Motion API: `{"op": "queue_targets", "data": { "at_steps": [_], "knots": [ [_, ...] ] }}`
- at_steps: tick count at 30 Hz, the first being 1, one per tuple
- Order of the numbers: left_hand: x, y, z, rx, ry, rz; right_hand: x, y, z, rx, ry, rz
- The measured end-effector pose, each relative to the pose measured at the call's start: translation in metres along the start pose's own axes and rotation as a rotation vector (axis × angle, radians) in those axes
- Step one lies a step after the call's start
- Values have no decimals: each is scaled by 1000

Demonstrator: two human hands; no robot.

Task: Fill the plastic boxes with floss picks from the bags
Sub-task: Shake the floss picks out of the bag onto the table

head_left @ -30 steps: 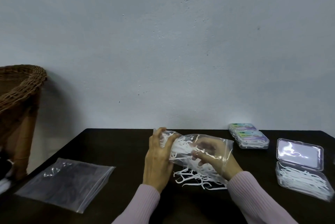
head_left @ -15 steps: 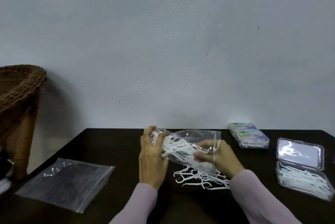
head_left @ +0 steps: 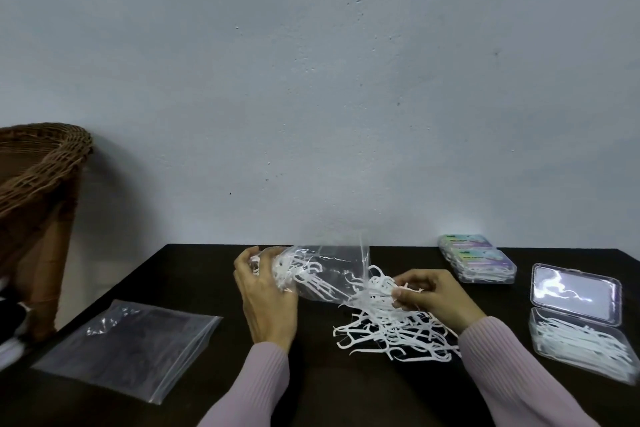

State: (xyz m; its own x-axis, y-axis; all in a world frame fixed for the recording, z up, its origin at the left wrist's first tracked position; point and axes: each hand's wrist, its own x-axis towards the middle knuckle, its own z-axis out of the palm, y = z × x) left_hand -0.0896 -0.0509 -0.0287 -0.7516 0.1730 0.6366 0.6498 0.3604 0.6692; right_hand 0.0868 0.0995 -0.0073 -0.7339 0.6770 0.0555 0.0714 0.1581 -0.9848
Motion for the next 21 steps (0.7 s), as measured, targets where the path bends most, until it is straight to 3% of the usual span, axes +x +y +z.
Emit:
{"op": "queue_targets", "data": {
  "at_steps": [8,13,17,21],
  "knots": [
    [4,-1,-2,-68,7,-144,-1,5,-4,-431,19,55],
    [6,0,-3,-121,29,-219,-2,5,-1,-521,29,-1],
    [5,0,-2,-146,28,-225,-3,3,4,-598,22,-48],
    [4,1,-1,-154,35,-206,-4,3,3,-853,58,-63]
  ]
}}
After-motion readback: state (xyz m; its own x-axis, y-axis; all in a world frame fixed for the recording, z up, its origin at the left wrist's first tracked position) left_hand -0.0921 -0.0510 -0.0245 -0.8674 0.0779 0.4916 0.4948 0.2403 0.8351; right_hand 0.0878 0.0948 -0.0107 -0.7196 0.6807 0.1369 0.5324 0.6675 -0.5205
